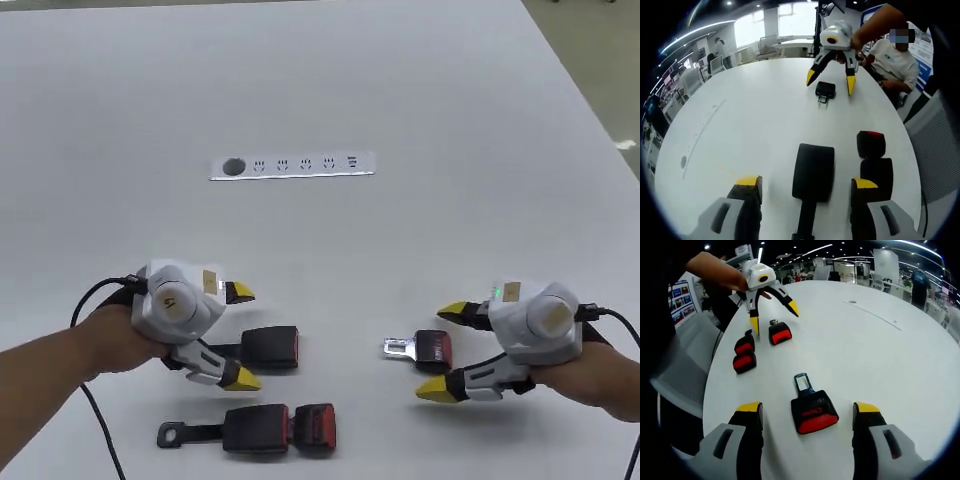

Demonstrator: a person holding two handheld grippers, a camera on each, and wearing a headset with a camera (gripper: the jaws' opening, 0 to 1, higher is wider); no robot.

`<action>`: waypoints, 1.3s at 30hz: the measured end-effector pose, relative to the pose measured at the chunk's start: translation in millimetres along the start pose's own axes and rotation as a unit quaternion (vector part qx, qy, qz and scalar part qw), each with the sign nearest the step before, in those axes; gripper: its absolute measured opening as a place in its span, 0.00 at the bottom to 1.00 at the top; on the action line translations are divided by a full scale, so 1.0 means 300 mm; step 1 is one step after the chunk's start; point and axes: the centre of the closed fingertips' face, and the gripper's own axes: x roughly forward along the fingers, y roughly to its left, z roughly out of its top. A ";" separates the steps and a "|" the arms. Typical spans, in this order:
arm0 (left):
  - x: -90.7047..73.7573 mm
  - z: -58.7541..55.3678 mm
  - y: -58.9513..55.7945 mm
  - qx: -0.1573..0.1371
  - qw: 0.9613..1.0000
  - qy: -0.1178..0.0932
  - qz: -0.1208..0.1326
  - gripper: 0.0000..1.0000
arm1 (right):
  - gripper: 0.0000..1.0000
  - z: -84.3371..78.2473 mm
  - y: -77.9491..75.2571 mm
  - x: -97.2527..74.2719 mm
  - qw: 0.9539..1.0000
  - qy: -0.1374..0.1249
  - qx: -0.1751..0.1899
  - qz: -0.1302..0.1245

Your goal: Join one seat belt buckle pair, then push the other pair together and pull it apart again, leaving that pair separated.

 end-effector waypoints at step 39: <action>0.062 -0.037 -0.021 0.062 0.997 0.030 -0.047 0.34 | 0.34 -0.038 -0.023 0.009 0.994 0.048 -0.091 0.024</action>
